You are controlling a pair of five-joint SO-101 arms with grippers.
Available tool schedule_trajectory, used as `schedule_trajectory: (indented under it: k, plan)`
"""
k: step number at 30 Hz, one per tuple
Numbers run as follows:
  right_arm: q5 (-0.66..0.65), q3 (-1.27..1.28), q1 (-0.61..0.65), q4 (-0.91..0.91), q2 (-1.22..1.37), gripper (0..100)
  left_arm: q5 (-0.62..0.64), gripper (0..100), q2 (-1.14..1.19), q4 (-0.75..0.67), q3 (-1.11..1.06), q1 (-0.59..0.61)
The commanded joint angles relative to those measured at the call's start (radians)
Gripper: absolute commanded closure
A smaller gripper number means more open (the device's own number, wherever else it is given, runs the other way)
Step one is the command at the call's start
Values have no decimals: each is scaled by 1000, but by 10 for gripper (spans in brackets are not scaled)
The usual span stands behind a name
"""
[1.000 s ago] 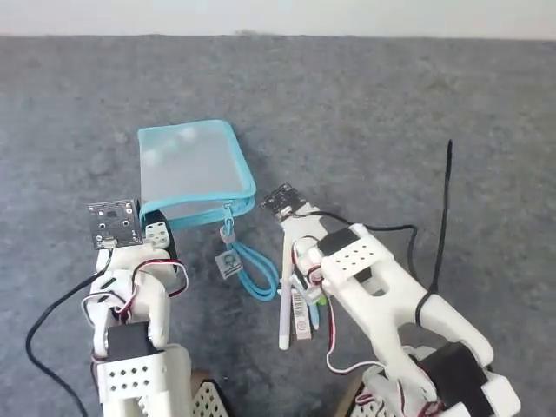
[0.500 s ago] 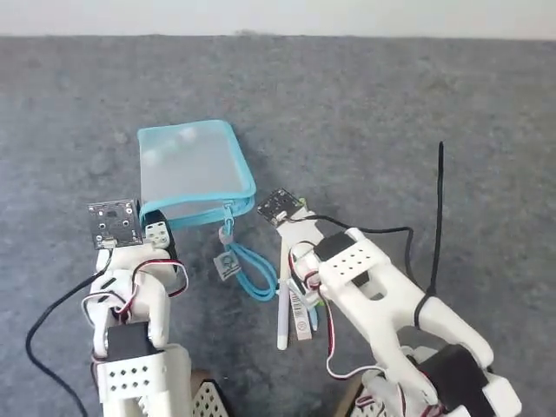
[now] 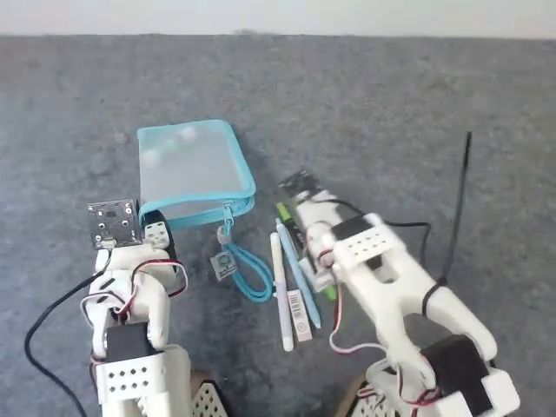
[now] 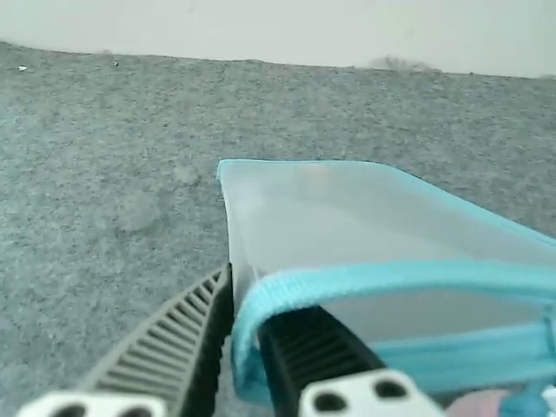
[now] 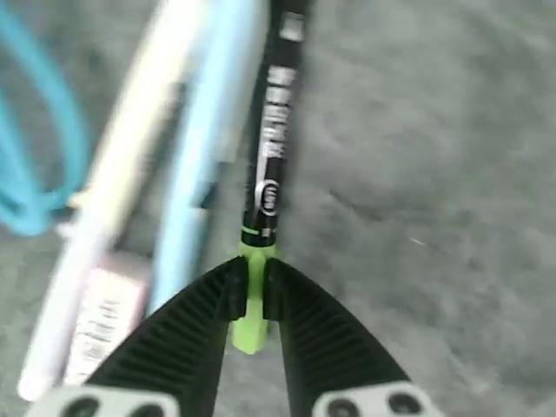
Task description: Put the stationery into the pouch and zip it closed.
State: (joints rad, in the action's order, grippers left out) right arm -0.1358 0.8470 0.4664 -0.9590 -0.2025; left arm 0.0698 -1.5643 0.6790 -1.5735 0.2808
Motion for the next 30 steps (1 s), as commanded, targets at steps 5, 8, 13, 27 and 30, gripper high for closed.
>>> schedule_trajectory:
  k: [5,8,13,27,30]
  plan:
    - [-64,-58,-179,-88,-147,991,-17,987,-12,-58,-5,-9]
    - [-120,-94,-188,-188,-251,991,-17,987,-12,-94,-25,-11]
    - [-218,-198,-85,-378,-355,990,-17,987,-12,-100,-58,-115]
    - [-232,-569,39,-805,-367,991,-18,987,-6,-153,-116,-295]
    - [-278,-621,-39,-839,-375,992,-54,987,-5,-152,-116,-301]
